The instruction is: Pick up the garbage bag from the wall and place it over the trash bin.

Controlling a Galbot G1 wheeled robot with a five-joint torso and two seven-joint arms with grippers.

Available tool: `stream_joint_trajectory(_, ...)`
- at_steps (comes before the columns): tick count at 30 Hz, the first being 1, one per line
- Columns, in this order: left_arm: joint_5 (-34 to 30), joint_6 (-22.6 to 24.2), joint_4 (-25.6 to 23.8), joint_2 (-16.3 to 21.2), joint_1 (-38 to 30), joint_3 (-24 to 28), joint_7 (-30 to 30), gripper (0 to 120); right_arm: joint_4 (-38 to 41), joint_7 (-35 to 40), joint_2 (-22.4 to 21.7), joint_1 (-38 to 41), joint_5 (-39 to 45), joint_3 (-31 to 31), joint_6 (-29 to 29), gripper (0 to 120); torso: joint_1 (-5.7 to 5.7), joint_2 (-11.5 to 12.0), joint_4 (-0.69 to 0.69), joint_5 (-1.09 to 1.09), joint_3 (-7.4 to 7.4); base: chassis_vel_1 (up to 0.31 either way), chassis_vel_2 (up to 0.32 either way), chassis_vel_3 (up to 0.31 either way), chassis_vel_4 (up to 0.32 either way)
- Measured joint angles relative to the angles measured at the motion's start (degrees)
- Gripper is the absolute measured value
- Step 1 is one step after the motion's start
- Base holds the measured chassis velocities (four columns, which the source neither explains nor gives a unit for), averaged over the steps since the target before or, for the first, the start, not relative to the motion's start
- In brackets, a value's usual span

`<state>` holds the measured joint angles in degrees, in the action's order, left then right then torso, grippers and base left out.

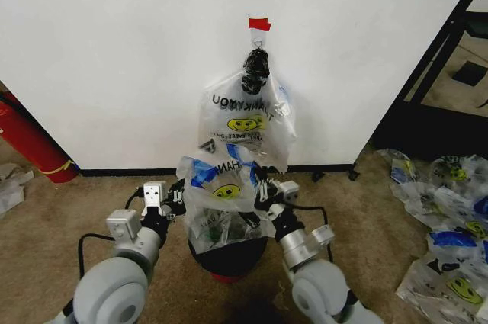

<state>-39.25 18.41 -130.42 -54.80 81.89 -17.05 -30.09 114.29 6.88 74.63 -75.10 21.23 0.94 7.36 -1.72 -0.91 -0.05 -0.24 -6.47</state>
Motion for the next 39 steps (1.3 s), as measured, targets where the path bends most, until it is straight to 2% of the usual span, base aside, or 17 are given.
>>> stream_joint_trajectory(5,0.2,0.6,-1.0,-0.2,2.0,-1.3,-0.5,0,0.8,0.8,2.3,-0.7,0.0,-1.4,-0.8,0,0.0,0.0,-0.01,0.0,0.0,0.0,0.0,0.0,0.0)
stream_joint_trajectory(10,0.0,1.5,-5.8,1.3,5.4,-4.4,-1.1,0,4.4,2.6,6.6,-2.4,1.6,-5.2,-3.3,0,0.0,0.0,0.0,0.01,0.01,0.0,0.0,0.0,0.0)
stream_joint_trajectory(15,-1.3,2.5,-9.2,2.2,7.1,-6.0,-1.2,0,5.6,4.0,7.9,-4.3,2.7,-5.8,-4.5,0,0.0,0.0,-0.01,0.02,0.01,0.0,0.0,0.0,0.0)
stream_joint_trajectory(22,1.7,2.4,-7.1,-1.3,9.9,-2.0,-1.2,0,3.5,6.4,3.6,-8.7,-0.2,-0.9,-4.7,0,0.0,0.0,0.0,0.02,0.0,0.0,0.0,0.0,0.0)
stream_joint_trajectory(26,1.7,2.4,-7.1,-1.6,10.1,-1.5,-1.3,0,5.1,6.9,1.8,-10.7,0.0,1.1,-5.1,0,0.0,0.0,0.0,0.02,0.01,0.0,0.0,0.0,0.0)
stream_joint_trajectory(34,1.5,3.6,-7.6,0.1,9.4,0.4,-1.2,0,8.6,6.3,-3.2,-12.5,2.1,5.4,-6.8,0,0.0,0.0,-0.01,0.03,0.0,0.0,0.0,0.0,0.0)
stream_joint_trajectory(39,-0.9,6.2,-7.3,3.3,9.9,0.7,-1.1,0,10.1,2.8,-7.8,-13.7,7.1,6.7,-9.4,0,0.0,0.0,0.0,0.01,0.0,0.0,0.0,0.0,0.0)
